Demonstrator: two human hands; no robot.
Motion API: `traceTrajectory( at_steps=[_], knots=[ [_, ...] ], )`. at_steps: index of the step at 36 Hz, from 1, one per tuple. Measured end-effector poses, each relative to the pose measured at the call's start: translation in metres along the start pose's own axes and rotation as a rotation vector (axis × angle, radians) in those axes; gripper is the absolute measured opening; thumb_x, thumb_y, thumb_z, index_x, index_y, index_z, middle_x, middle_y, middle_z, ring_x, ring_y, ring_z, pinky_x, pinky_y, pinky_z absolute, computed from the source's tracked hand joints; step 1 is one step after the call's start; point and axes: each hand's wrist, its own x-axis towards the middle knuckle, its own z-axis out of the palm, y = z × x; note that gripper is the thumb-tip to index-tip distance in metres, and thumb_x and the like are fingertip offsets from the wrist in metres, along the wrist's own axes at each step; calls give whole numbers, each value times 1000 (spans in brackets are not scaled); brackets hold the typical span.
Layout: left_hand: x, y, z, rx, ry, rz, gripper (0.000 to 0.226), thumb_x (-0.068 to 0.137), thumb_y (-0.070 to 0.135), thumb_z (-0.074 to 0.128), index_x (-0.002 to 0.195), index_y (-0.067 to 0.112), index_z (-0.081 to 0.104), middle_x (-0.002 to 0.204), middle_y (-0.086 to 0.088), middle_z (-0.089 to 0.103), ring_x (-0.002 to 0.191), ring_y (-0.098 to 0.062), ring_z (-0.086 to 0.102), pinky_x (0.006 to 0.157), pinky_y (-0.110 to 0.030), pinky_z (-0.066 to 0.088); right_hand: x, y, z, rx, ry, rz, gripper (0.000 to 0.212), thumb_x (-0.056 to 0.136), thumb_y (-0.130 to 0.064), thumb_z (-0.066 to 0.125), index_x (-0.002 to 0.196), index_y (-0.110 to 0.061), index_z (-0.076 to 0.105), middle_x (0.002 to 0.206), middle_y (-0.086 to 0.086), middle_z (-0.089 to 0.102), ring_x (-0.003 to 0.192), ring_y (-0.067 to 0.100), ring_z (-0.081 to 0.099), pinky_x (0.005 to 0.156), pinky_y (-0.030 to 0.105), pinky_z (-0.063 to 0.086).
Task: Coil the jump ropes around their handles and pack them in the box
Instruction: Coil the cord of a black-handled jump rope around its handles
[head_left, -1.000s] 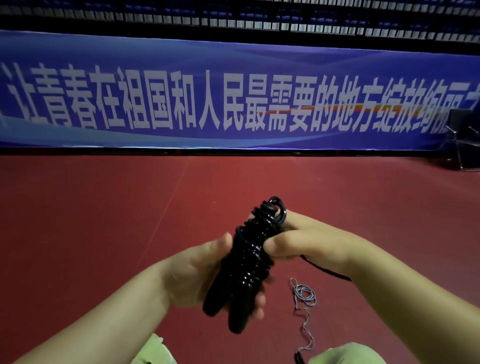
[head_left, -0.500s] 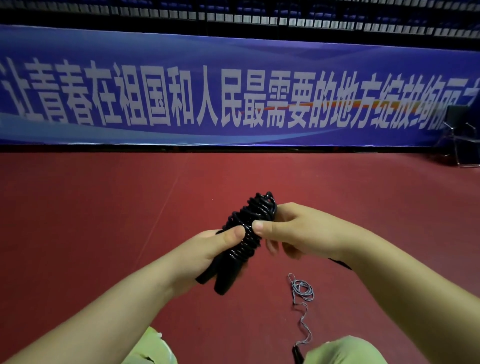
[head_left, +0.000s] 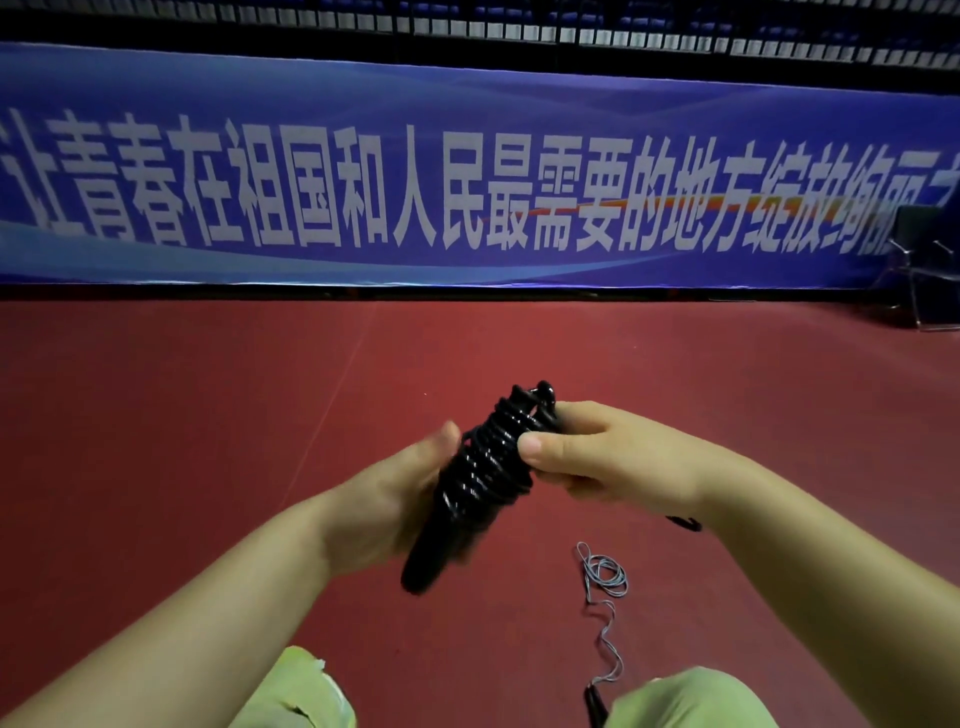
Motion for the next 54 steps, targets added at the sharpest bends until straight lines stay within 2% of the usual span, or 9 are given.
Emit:
traceTrajectory(
  at_steps=[4, 16, 19, 23, 26, 33, 42, 47, 54],
  knots=[
    [-2, -8, -2, -185, -224, -29, 74, 61, 79, 64, 105, 19, 70, 94, -3, 67, 82, -20, 65, 71, -32, 53, -3, -3, 3, -17, -98, -9, 5, 94, -23, 57, 90, -26, 58, 63, -27, 55, 59, -8, 45, 58, 7, 36],
    [7, -6, 9, -290, -175, -46, 73, 50, 69, 79, 100, 17, 69, 83, -14, 64, 69, -27, 65, 60, -34, 53, 3, -7, -5, -286, -208, 60, 14, 98, -29, 50, 86, -34, 55, 64, -37, 57, 66, -17, 53, 65, 2, 36],
    [9, -6, 14, -273, -104, 14, 60, 50, 65, 80, 93, 24, 72, 73, -9, 61, 59, -21, 59, 53, -29, 48, 2, -5, -7, -350, -187, 69, 6, 97, -34, 52, 99, -38, 56, 90, -32, 63, 88, -15, 55, 83, 9, 40],
    [10, -6, 17, -258, 5, 31, 63, 38, 67, 82, 85, 25, 75, 69, -6, 60, 57, -17, 56, 51, -26, 47, 1, -5, -11, -488, -160, 81, 37, 88, -48, 60, 118, -27, 56, 115, -12, 65, 109, 5, 59, 98, 27, 45],
    [8, -5, 13, -277, 51, 21, 67, 38, 67, 82, 80, 16, 72, 67, -8, 62, 55, -18, 59, 50, -26, 49, -1, -4, -23, -674, -145, 186, 57, 73, -64, 65, 115, -27, 57, 101, -8, 65, 90, 13, 61, 85, 34, 50],
    [5, -1, 6, -307, 131, -39, 68, 43, 62, 79, 79, 7, 64, 65, -8, 61, 52, -17, 59, 47, -25, 49, -6, 8, -38, -565, 7, 204, 15, 86, -19, 64, 99, -27, 66, 67, -13, 54, 53, 0, 46, 53, 16, 38],
    [13, -3, 4, -432, 258, -90, 62, 64, 65, 54, 79, 5, 60, 64, -7, 59, 50, -16, 56, 46, -24, 48, -1, 15, -36, -606, 265, 85, 20, 92, -35, 58, 80, -23, 68, 76, 1, 71, 65, 19, 64, 67, 35, 52],
    [15, -5, -1, -459, 307, -93, 63, 62, 66, 56, 79, 6, 60, 65, -6, 58, 50, -16, 56, 46, -24, 49, -3, 18, -34, -455, 333, -33, 25, 97, -25, 54, 76, -17, 65, 60, -14, 67, 47, 1, 54, 49, 11, 37],
    [21, -14, -8, -469, 386, -70, 60, 58, 66, 61, 77, 9, 63, 69, -7, 59, 52, -17, 56, 48, -25, 50, 2, 33, -22, -75, 417, -230, 29, 89, -33, 46, 97, -13, 66, 99, 13, 64, 85, 10, 54, 83, 31, 46]
  ],
)
